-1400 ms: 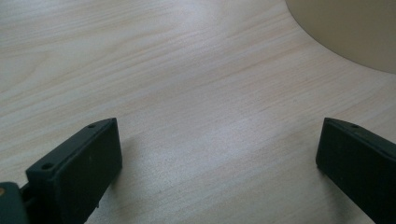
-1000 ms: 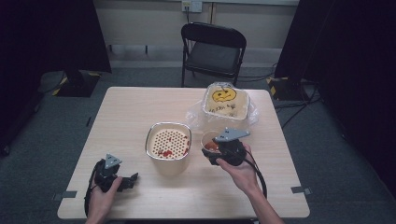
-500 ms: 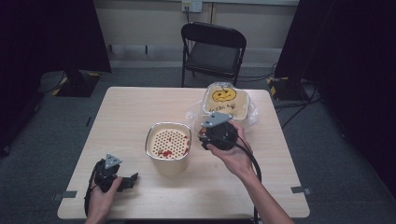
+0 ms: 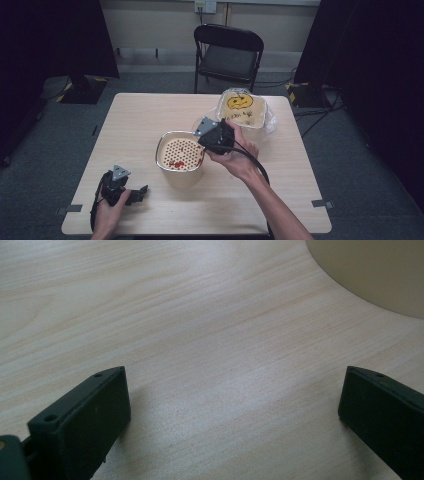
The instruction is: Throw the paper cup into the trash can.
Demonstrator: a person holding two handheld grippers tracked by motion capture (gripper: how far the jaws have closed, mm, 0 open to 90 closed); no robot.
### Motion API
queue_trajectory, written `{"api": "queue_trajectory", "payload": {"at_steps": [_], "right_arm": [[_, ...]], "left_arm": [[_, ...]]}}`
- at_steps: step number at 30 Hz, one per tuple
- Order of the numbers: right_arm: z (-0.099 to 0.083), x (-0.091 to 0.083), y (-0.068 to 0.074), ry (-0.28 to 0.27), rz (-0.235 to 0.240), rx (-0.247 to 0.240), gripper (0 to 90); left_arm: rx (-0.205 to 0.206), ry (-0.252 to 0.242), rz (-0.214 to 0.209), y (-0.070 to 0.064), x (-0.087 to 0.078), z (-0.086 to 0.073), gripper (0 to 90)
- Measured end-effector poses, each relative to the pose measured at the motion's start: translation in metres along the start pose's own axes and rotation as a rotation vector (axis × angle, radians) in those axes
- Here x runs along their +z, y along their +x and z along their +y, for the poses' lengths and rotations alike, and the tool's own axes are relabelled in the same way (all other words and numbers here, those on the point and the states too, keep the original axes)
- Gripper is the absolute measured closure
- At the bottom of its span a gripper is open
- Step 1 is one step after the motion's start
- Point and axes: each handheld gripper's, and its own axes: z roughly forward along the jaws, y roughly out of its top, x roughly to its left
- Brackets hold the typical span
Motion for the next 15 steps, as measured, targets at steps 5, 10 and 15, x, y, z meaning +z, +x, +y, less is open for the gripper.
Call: {"api": "queue_trajectory", "payload": {"at_steps": [5, 10, 15], "right_arm": [[0.008, 0.009, 0.009, 0.044, -0.022, -0.110, 45.8], [0.014, 0.016, 0.018, 0.076, -0.065, -0.213, 46.0], [0.022, 0.018, 0.028, 0.096, -0.119, -0.297, 46.1]], "left_arm": [[0.001, 0.001, 0.001, 0.000, 0.000, 0.000, 0.0], [0.001, 0.001, 0.001, 0.000, 0.000, 0.000, 0.0], [0.001, 0.001, 0.001, 0.000, 0.000, 0.000, 0.0]]}}
